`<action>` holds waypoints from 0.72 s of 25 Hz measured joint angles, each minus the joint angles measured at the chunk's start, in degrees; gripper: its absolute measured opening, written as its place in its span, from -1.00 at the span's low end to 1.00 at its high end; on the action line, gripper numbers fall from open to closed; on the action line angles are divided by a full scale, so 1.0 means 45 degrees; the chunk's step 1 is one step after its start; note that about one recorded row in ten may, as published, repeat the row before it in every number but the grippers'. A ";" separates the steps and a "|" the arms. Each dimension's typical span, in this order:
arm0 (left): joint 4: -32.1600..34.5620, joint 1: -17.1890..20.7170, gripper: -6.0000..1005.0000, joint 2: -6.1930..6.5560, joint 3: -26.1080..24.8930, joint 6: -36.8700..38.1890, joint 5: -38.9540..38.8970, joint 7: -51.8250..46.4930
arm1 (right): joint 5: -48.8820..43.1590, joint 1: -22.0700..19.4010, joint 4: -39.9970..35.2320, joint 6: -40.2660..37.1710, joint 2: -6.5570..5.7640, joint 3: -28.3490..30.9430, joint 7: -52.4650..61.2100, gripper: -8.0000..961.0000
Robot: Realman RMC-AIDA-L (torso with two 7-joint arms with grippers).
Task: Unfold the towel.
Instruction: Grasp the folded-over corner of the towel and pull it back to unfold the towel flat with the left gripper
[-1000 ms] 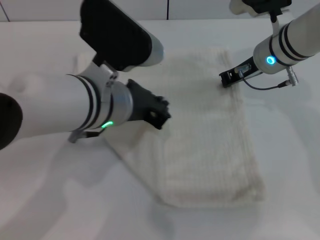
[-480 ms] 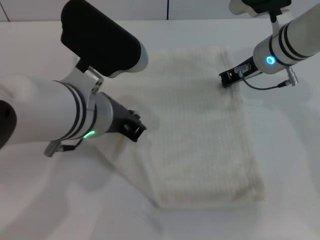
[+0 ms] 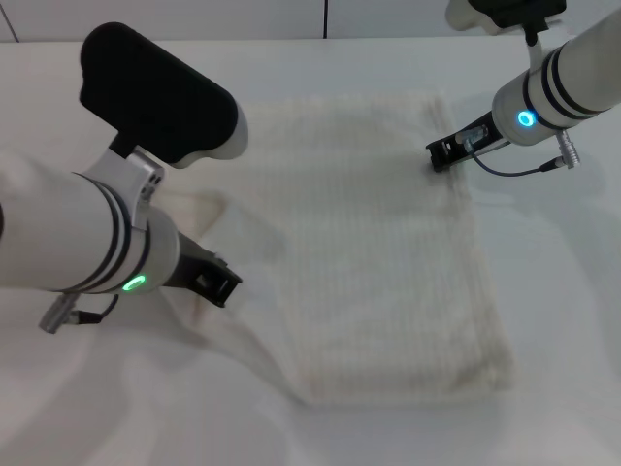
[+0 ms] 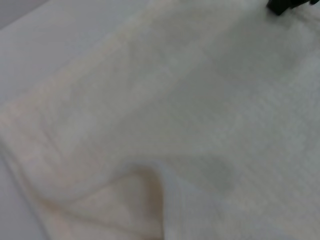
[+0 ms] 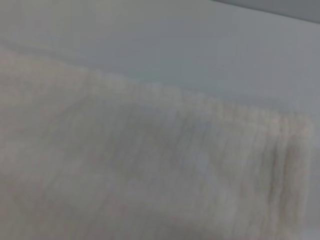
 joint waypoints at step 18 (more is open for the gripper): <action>0.0246 0.0120 -0.89 0.0024 -0.1535 -0.1544 0.0020 -0.0132 | 0.0000 -0.0024 -0.0002 -0.0090 0.0000 -0.0035 0.0027 -0.99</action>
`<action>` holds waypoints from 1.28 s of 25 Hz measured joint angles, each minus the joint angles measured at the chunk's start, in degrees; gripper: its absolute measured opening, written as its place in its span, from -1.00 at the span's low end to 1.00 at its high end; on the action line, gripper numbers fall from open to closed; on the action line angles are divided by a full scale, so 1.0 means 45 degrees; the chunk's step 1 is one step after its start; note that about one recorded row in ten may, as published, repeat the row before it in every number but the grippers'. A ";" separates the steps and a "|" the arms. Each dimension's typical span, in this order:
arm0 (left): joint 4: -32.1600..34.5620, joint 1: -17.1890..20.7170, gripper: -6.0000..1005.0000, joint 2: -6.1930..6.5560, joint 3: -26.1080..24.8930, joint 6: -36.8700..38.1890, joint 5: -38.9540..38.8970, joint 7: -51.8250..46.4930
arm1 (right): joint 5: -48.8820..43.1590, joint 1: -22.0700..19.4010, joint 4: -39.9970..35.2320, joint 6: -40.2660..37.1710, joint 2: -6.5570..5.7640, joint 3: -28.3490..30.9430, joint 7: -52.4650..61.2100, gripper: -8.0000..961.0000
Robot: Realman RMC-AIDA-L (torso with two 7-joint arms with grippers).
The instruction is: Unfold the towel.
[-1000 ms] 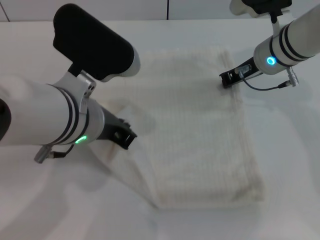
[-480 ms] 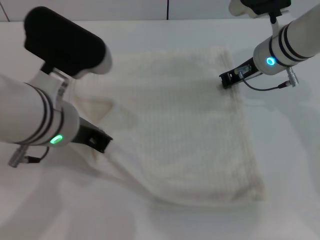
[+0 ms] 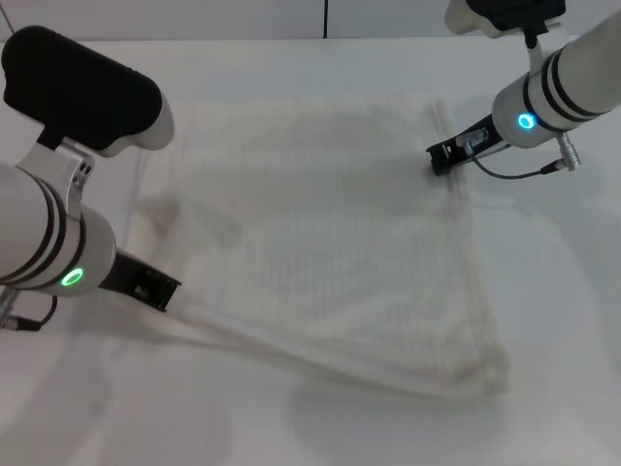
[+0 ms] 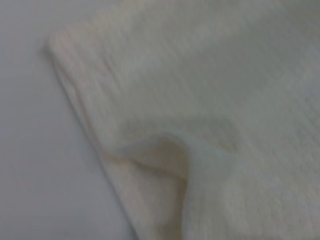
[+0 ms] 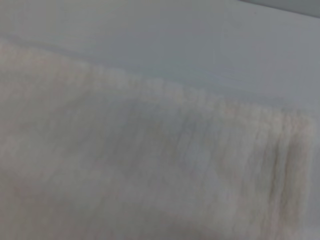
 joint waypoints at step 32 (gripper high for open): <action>-0.0696 -0.0191 -0.19 0.0434 0.0023 -0.0311 0.0018 -0.0250 | 0.0072 -0.1010 -0.3239 -0.1602 0.0098 -0.0023 0.0118 -0.99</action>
